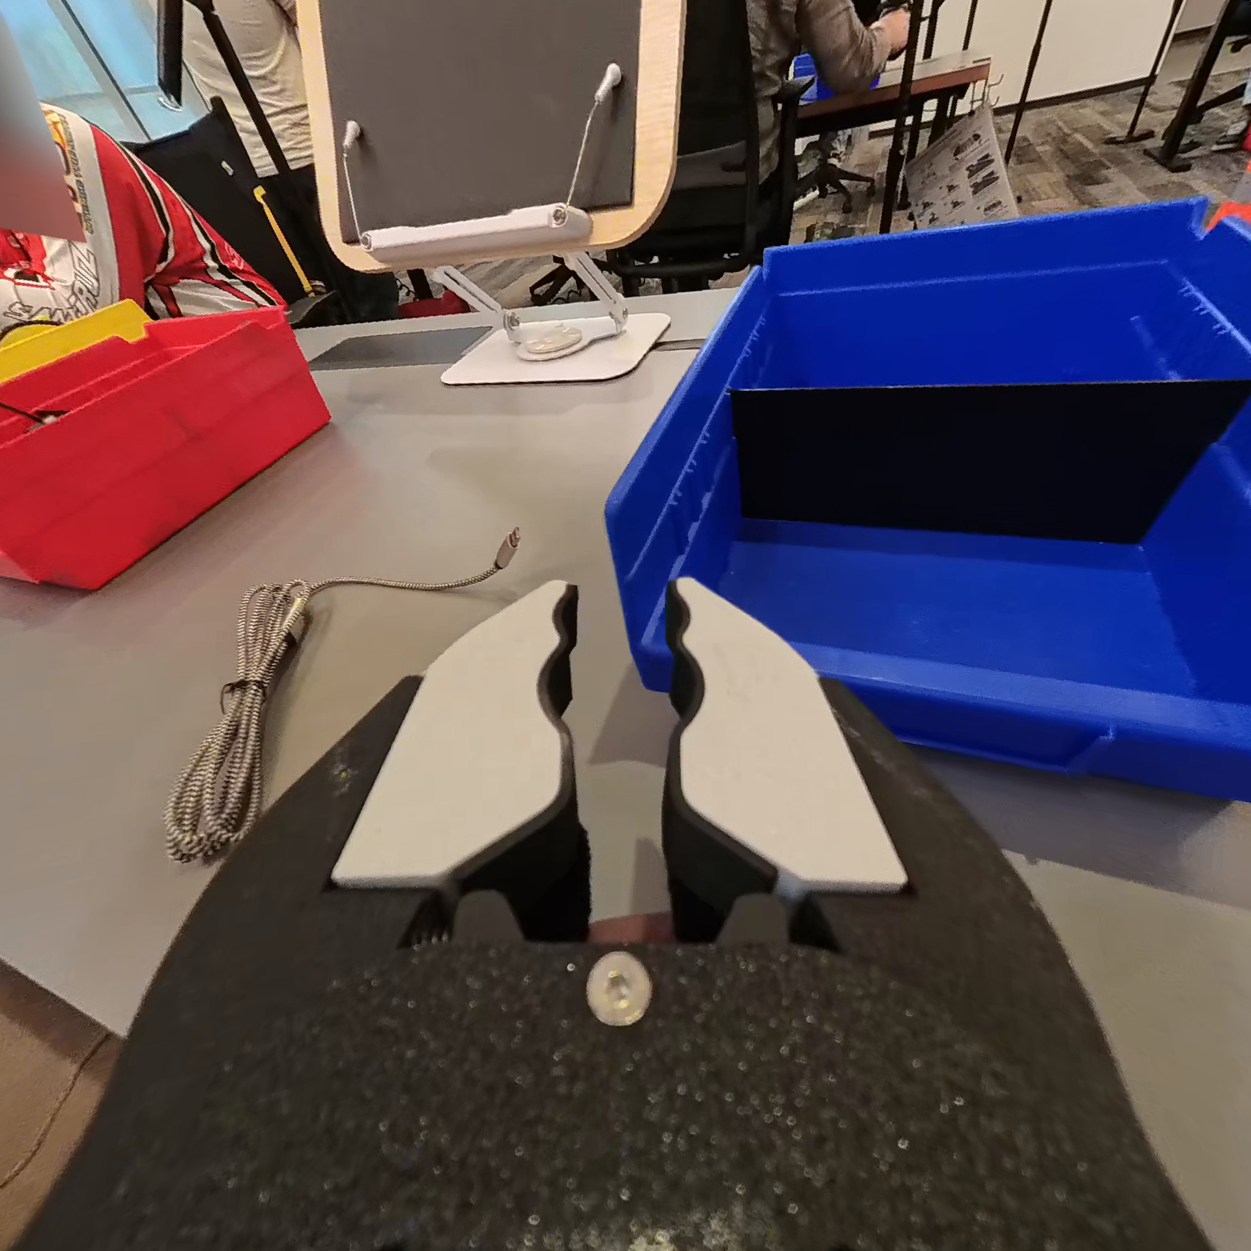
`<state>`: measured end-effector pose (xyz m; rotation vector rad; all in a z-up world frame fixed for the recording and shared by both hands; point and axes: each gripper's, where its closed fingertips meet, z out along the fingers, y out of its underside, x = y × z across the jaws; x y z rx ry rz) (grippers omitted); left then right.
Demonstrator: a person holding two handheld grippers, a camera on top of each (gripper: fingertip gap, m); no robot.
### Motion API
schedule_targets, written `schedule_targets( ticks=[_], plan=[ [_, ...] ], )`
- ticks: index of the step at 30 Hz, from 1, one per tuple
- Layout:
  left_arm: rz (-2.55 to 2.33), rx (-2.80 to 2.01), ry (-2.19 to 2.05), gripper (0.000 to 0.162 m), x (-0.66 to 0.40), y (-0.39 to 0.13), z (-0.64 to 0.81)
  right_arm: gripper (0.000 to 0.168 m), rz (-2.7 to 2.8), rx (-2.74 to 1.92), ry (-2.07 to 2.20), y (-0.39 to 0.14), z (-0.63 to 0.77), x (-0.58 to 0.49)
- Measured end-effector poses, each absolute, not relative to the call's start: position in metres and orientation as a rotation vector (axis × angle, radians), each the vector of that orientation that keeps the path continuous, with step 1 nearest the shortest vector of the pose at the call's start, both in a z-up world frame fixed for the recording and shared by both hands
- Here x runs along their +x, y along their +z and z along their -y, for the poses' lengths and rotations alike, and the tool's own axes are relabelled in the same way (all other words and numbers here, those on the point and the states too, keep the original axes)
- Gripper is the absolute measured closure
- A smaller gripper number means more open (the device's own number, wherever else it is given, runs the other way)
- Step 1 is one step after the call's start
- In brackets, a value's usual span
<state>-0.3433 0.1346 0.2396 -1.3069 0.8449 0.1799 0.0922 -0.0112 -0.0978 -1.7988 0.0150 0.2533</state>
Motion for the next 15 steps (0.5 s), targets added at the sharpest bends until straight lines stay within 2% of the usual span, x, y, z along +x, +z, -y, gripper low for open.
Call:
schedule_targets(
  ticks=[6,10,15],
  plan=[
    [-0.706,-1.251,0.282,0.16,-0.375,0.337,-0.182,0.144,-0.001,-1.804,0.26,-0.097,0.015,0.089],
    [-0.855,-1.382,0.015,0.16,-0.334,0.303,-0.188,0.144,0.004,-1.804,0.265,-0.097,0.019,0.087],
    [-1.082,-1.356,-0.214,0.16,-0.249,0.254,-0.125,0.144,0.02,-1.815,0.253,-0.099,0.019,0.084]
  ],
)
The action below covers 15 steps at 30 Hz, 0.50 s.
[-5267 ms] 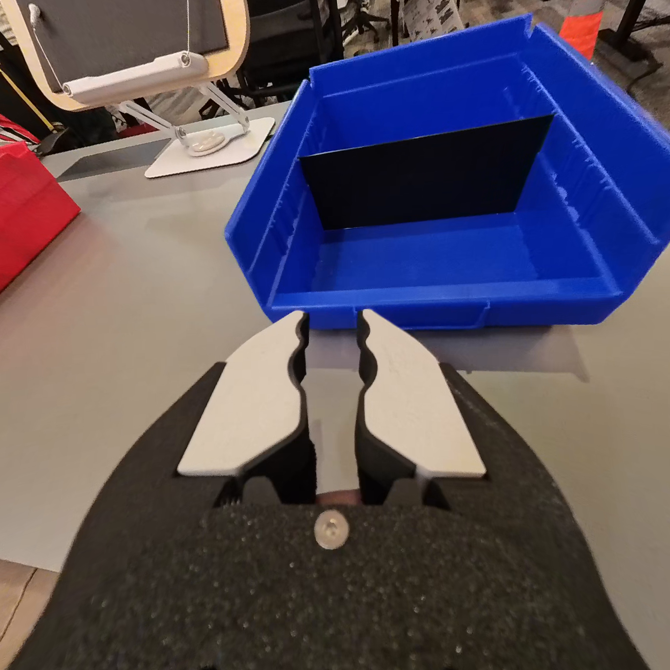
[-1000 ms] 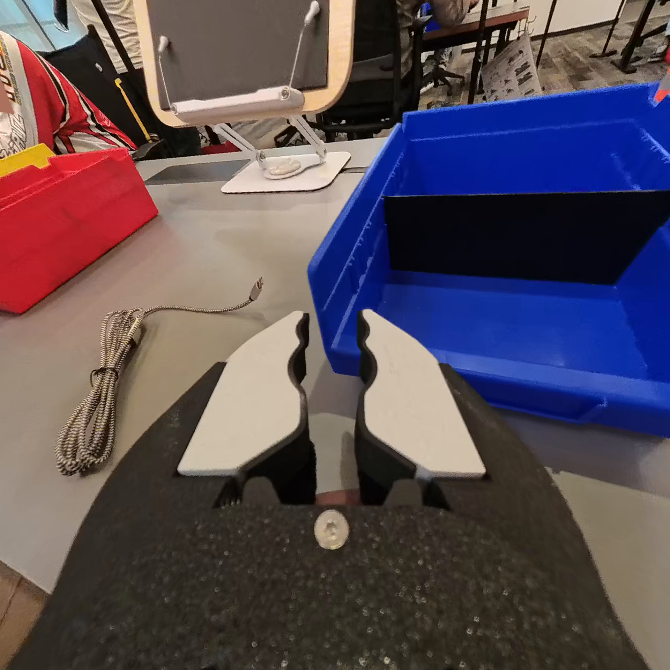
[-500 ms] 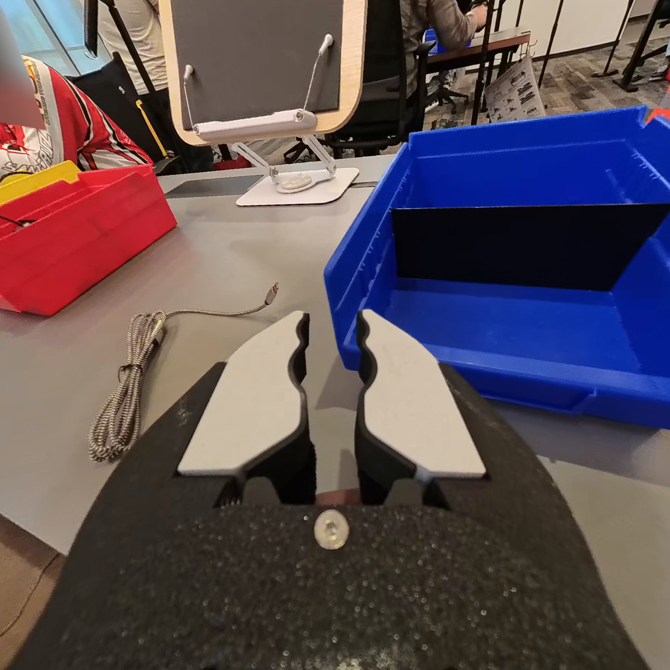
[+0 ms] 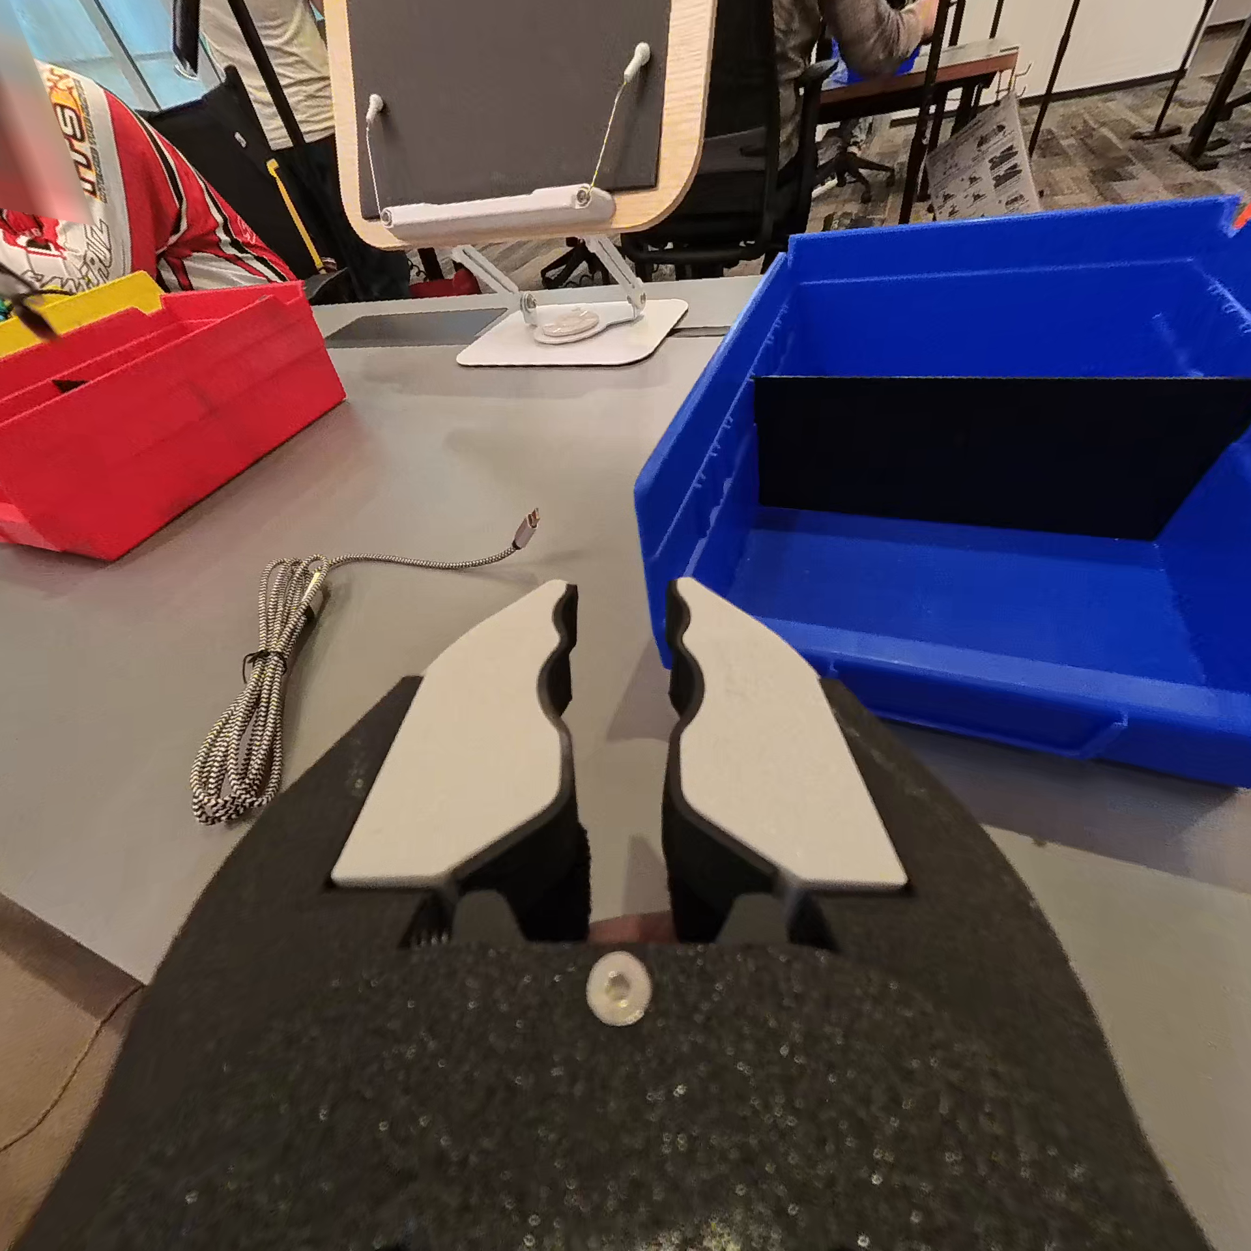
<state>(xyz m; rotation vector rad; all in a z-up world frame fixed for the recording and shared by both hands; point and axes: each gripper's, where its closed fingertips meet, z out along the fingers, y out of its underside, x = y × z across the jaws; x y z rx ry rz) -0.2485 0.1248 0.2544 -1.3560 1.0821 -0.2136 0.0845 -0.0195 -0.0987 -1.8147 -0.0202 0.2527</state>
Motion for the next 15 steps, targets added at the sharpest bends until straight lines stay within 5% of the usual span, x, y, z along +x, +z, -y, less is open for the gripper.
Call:
schedule_targets(
  ticks=[10,15],
  plan=[
    [-1.292,-1.415,-0.368,0.16,-0.154,0.164,-0.085,0.144,0.027,-1.814,0.261,-0.098,0.022,0.081],
    [-1.144,-1.182,-0.24,0.16,-0.164,0.272,-0.084,0.144,0.025,-1.819,0.269,-0.099,0.022,0.081]
  ],
)
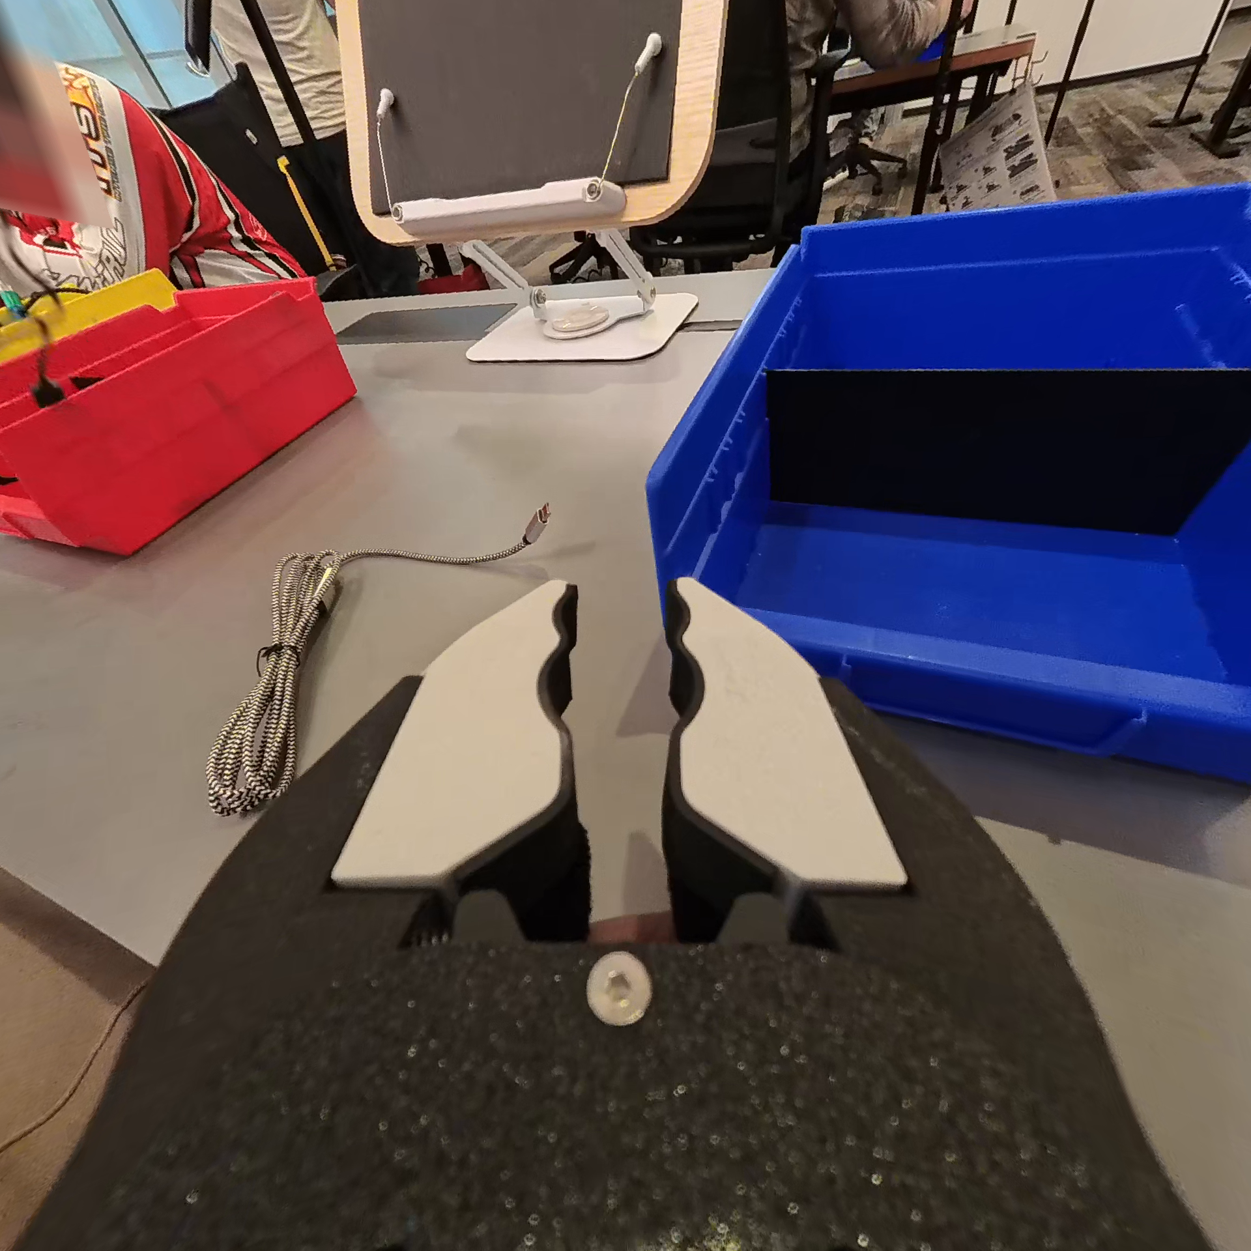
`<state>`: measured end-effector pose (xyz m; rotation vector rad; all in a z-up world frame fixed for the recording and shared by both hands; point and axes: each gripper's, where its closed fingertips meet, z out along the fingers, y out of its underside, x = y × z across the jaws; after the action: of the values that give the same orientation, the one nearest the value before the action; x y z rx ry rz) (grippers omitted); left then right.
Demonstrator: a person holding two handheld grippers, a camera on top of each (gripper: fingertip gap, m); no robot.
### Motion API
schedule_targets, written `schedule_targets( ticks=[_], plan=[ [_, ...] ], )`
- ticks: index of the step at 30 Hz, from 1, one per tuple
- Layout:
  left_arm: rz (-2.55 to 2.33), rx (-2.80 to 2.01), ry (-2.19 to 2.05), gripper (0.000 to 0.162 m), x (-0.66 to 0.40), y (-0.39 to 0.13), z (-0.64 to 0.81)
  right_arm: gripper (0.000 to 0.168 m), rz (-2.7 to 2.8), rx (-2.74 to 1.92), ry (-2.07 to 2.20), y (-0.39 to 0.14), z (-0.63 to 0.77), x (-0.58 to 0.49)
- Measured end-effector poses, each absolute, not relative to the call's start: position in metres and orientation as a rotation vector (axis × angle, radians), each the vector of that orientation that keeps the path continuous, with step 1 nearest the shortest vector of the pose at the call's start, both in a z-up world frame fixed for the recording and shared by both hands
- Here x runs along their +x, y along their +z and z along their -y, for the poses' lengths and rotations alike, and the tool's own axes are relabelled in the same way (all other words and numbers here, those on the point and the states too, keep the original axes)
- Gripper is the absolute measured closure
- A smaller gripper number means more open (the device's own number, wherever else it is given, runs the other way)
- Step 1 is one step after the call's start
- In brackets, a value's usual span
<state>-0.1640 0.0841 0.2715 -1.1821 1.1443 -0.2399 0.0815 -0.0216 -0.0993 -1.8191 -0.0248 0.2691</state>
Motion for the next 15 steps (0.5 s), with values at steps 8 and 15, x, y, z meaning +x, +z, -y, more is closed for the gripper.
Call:
schedule_targets(
  ticks=[8,15],
  plan=[
    [-1.169,-1.135,-0.298,0.16,-0.156,0.311,-0.064,0.144,0.012,-1.815,0.295,-0.098,0.022,0.081],
    [-1.395,-1.481,-0.778,0.16,-0.087,0.131,-0.049,0.144,0.019,-1.814,0.294,-0.098,0.023,0.079]
  ],
)
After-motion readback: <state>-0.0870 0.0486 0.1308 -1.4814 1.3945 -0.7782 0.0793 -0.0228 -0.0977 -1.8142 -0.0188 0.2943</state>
